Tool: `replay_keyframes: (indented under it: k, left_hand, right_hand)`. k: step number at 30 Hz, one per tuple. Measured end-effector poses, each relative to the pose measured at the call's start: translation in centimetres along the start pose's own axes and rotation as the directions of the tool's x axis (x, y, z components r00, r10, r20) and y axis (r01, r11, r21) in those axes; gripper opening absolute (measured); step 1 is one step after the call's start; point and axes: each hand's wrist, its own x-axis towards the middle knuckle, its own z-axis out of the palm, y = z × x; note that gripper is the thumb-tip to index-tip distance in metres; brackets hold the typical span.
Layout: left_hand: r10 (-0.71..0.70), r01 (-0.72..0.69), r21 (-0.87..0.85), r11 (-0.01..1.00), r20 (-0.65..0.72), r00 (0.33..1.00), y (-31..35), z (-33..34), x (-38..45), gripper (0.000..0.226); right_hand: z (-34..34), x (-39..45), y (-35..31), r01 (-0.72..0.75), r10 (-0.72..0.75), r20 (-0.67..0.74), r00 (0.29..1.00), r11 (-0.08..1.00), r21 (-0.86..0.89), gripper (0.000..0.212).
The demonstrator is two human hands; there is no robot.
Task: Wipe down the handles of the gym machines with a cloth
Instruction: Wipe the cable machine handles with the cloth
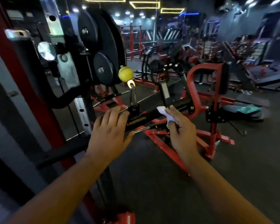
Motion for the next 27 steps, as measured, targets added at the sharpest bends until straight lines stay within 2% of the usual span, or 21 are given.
replay_keyframes:
  k: [4,6,7,10,15,17,20,22,24,27]
  left_hand:
    - [-0.141,0.124,0.129,0.984,0.128,0.982,0.0,0.2,1.7,0.076]
    - [-0.175,0.146,0.152,0.978,0.201,0.964,0.3,0.2,2.9,0.085]
    - [-0.178,0.151,0.133,0.98,0.225,0.958,0.4,0.3,3.4,0.088]
    - [-0.134,0.099,0.135,0.986,0.282,0.95,0.8,1.3,3.9,0.09]
    - [-0.131,0.097,0.131,0.987,0.288,0.949,0.2,2.7,3.3,0.087]
    - [-0.135,0.109,0.099,0.989,0.306,0.942,-0.1,2.7,3.3,0.083]
    - [-0.13,0.107,0.092,0.99,0.308,0.942,-0.2,2.7,3.2,0.081]
    - [-0.117,0.092,0.099,0.991,0.287,0.951,0.0,2.7,3.0,0.081]
    - [-0.11,0.08,0.12,0.99,0.273,0.956,0.3,2.7,2.9,0.082]
    - [-0.118,0.076,0.173,0.982,0.252,0.96,0.3,2.5,2.8,0.079]
  right_hand:
    - [1.0,1.6,1.6,0.163,-0.163,0.004,0.987,0.984,-0.074,0.05]
    - [1.3,2.5,2.3,0.179,-0.183,-0.017,0.983,0.973,-0.147,0.052]
    - [1.7,2.8,2.2,0.171,-0.171,0.021,0.985,0.966,-0.193,0.053]
    - [3.8,2.3,1.3,0.25,-0.152,0.269,0.951,0.89,-0.381,0.058]
    - [4.2,1.7,2.0,0.342,-0.188,0.349,0.918,0.82,-0.459,0.061]
    - [2.7,2.9,3.1,0.31,-0.148,0.32,0.936,0.779,-0.545,0.062]
    - [0.0,5.0,5.1,0.13,-0.014,0.18,0.983,0.745,-0.654,0.06]
    - [-0.2,5.4,5.2,0.066,0.034,0.14,0.99,0.756,-0.651,0.061]
    - [1.4,4.6,3.8,0.059,0.047,0.162,0.986,0.803,-0.594,0.062]
    - [4.7,1.3,1.0,0.202,-0.075,0.287,0.955,0.874,-0.442,0.06]
